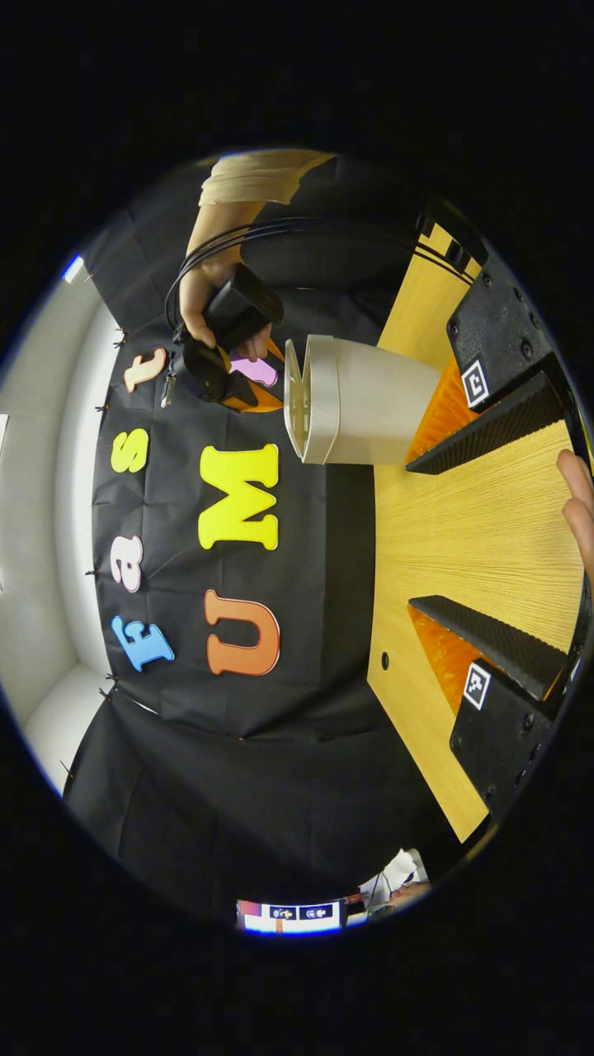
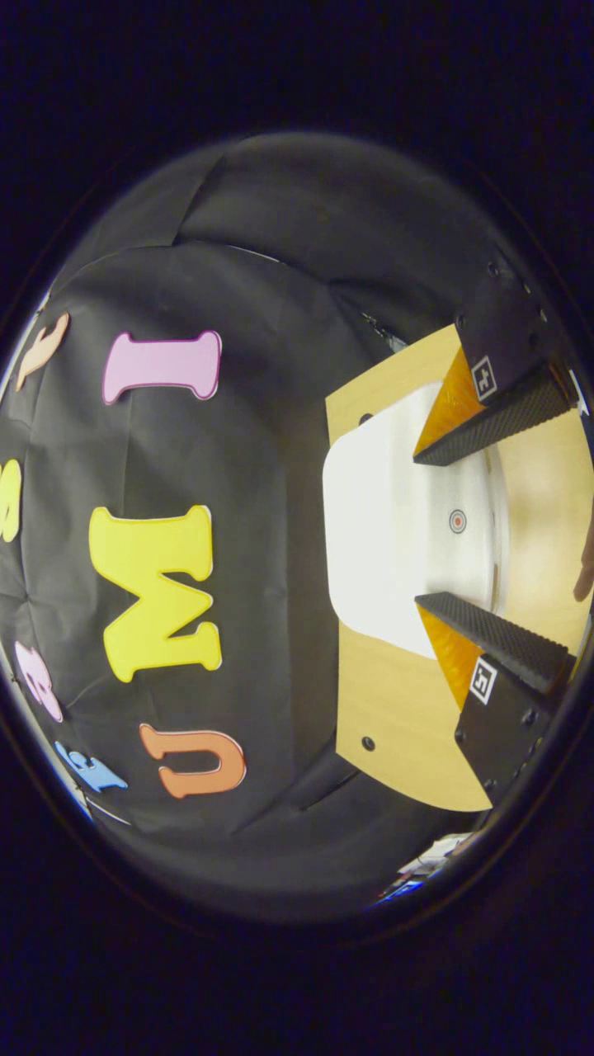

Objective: Press the lid of the desktop garbage bin to open it, pick up the crumpled paper on the desktop and throw it into the bin, then pick up the pop can on the desktop and drop it into the bin, and finally close the garbage bin lid.

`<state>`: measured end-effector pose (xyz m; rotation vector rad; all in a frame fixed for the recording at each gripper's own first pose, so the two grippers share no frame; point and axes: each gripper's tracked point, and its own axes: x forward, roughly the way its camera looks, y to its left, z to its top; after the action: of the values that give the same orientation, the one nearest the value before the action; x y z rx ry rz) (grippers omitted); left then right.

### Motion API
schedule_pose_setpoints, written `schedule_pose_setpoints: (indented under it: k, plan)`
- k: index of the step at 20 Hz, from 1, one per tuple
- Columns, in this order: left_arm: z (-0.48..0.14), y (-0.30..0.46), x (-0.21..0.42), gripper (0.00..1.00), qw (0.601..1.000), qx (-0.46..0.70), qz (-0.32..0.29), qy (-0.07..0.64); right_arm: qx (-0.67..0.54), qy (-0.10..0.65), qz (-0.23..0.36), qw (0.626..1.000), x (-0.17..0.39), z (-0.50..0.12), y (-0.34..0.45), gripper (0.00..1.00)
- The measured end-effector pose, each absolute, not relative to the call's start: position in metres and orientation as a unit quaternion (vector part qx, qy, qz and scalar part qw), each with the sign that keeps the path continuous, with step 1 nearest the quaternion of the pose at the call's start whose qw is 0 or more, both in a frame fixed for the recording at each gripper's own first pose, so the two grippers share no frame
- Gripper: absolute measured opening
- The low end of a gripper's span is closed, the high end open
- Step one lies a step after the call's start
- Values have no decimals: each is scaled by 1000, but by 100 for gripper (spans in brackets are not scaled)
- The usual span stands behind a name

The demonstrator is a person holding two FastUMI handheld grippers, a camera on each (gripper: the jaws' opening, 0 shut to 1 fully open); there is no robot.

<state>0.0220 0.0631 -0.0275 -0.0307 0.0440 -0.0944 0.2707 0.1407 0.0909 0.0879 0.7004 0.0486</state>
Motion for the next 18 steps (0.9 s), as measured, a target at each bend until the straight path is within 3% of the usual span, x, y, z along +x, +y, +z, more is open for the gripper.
schedule_pose_setpoints:
  k: [11,18]
  plan:
    - [-32,70,24,96,999,-13,-37,29,20,387,29,921,259,65,144,97]
    - [-19,83,17,96,1000,14,-24,10,35,329,56,942,250,61,140,100]
